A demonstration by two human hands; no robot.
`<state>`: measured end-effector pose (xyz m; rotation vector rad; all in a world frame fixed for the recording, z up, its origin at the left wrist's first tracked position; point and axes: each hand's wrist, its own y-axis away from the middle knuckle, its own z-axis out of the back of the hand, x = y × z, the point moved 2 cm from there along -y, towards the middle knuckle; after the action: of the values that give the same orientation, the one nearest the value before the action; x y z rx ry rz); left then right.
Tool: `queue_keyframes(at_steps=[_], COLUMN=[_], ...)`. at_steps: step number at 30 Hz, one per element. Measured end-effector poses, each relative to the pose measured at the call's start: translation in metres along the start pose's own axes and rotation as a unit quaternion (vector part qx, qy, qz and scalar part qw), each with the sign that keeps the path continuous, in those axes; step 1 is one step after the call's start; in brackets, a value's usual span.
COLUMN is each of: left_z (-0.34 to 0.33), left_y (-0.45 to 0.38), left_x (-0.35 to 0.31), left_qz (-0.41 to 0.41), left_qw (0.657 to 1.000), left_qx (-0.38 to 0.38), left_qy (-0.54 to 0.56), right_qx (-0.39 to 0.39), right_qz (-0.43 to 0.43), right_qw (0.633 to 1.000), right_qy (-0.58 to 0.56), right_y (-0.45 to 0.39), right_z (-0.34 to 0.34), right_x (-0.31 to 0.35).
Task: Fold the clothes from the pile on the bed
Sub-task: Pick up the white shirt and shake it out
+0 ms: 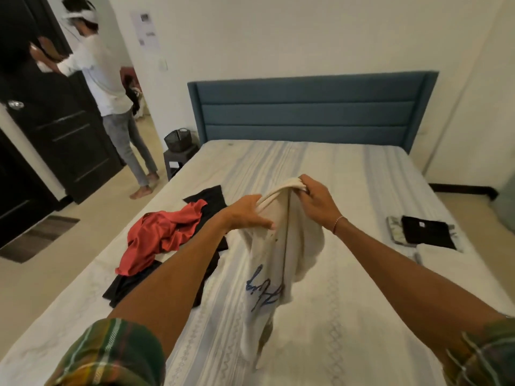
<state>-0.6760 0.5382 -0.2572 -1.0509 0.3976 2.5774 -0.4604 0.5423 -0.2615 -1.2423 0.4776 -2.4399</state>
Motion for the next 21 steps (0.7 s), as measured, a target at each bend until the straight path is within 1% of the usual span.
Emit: queue_keyframes(at_steps=[1, 3, 5, 7, 9, 11, 13, 14, 15, 16, 18, 21], left_z=[-0.007, -0.015, -0.021, -0.021, -0.018, -0.017, -0.016, -0.016, -0.017, -0.016, -0.011, 0.002], left_y=[-0.002, -0.001, -0.003, -0.007, -0.015, -0.02, -0.026, -0.028, -0.029, -0.029, -0.029, -0.023], left_x=[-0.002, -0.002, -0.015, -0.042, -0.073, -0.106, -0.136, -0.149, -0.162, -0.174, -0.192, -0.201], left_qz=[0.012, 0.013, 0.005, -0.017, -0.057, -0.095, -0.135, -0.149, -0.159, -0.167, -0.172, -0.13], left_qw=[1.0, 1.0, 1.0, 0.997, 0.993, 0.988, 0.977, 0.97, 0.965, 0.96, 0.944, 0.907], left_qx=[0.017, 0.019, -0.015, -0.065, -0.1, -0.12, -0.141, -0.147, -0.148, -0.148, -0.162, -0.195], left_qy=[-0.01, -0.012, 0.01, 0.028, 0.005, -0.036, -0.089, -0.12, -0.147, -0.172, -0.23, -0.351], right_qx=[-0.016, -0.055, -0.094, -0.11, -0.088, -0.026, 0.077, 0.131, 0.167, 0.178, 0.149, 0.084], right_qz=[0.006, 0.004, -0.012, -0.028, -0.018, 0.025, 0.055, 0.044, 0.023, 0.003, -0.022, -0.011], right_qw=[1.0, 0.998, 0.994, 0.993, 0.996, 0.996, 0.988, 0.983, 0.977, 0.973, 0.978, 0.995], right_qy=[-0.003, -0.025, -0.047, -0.042, 0.0, 0.083, 0.122, 0.124, 0.133, 0.145, 0.145, 0.054], right_y=[-0.002, -0.003, 0.001, 0.007, 0.011, 0.015, 0.017, 0.019, 0.02, 0.02, 0.022, 0.025], right_z=[0.021, 0.052, 0.083, 0.11, 0.126, 0.133, 0.128, 0.124, 0.12, 0.117, 0.119, 0.131], right_x=[-0.001, -0.003, -0.006, -0.011, -0.01, -0.001, 0.009, 0.013, 0.013, 0.011, 0.004, 0.005])
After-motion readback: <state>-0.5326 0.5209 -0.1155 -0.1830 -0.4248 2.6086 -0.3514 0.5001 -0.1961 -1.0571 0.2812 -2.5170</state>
